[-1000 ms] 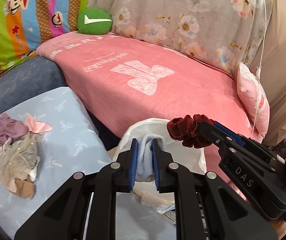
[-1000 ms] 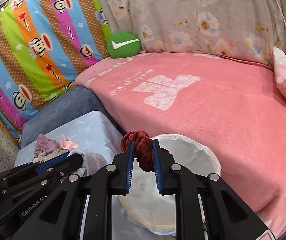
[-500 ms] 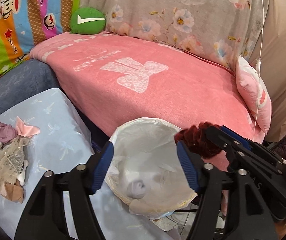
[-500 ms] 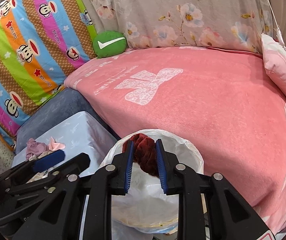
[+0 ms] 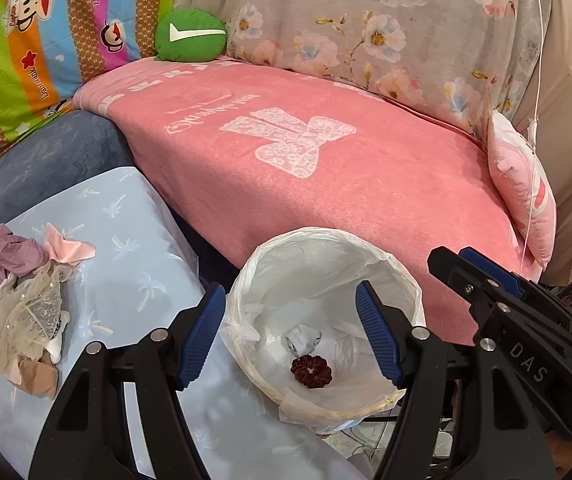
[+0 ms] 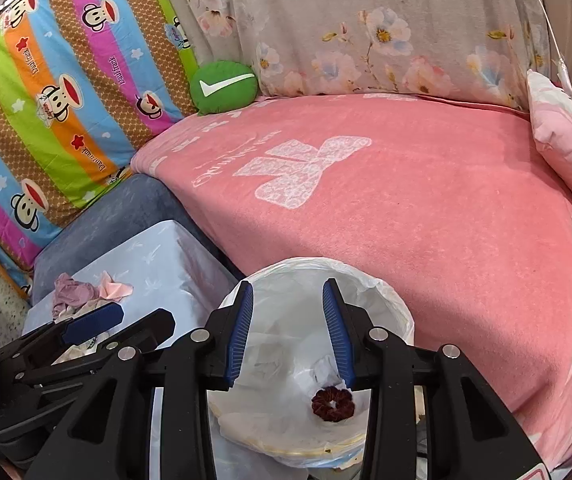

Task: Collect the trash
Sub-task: 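Carry the scrunchie and sock to the white bin and release both, then move both tools back over the clothing pile on the table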

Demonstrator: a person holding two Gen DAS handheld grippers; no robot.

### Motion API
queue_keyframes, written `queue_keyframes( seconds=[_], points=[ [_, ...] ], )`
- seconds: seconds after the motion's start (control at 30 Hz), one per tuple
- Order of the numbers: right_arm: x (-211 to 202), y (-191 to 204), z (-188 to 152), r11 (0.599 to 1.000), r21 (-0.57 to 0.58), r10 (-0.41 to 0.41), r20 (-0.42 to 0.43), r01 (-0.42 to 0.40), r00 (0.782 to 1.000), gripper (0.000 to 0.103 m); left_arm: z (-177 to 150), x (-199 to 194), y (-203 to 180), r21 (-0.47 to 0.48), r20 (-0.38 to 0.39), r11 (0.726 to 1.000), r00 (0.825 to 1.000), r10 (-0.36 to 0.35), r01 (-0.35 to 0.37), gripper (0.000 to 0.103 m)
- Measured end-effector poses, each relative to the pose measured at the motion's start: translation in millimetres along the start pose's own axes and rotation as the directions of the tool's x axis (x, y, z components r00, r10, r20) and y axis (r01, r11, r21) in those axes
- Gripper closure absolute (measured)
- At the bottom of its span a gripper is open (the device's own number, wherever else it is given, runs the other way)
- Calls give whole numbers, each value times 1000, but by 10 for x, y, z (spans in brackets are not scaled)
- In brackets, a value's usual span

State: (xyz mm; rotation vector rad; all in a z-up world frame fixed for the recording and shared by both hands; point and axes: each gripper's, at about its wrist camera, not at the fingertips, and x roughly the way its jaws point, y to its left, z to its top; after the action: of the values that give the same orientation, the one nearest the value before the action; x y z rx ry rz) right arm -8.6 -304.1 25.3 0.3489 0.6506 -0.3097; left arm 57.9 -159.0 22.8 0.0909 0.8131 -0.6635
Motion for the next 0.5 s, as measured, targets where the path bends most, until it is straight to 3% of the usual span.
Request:
queue_keyframes(
  seconds=[0.5],
  points=[
    [117, 407, -158, 997, -67, 44, -50, -47, 998, 65, -160, -143, 496, -100, -4, 993, 998, 70, -70, 38]
  ],
)
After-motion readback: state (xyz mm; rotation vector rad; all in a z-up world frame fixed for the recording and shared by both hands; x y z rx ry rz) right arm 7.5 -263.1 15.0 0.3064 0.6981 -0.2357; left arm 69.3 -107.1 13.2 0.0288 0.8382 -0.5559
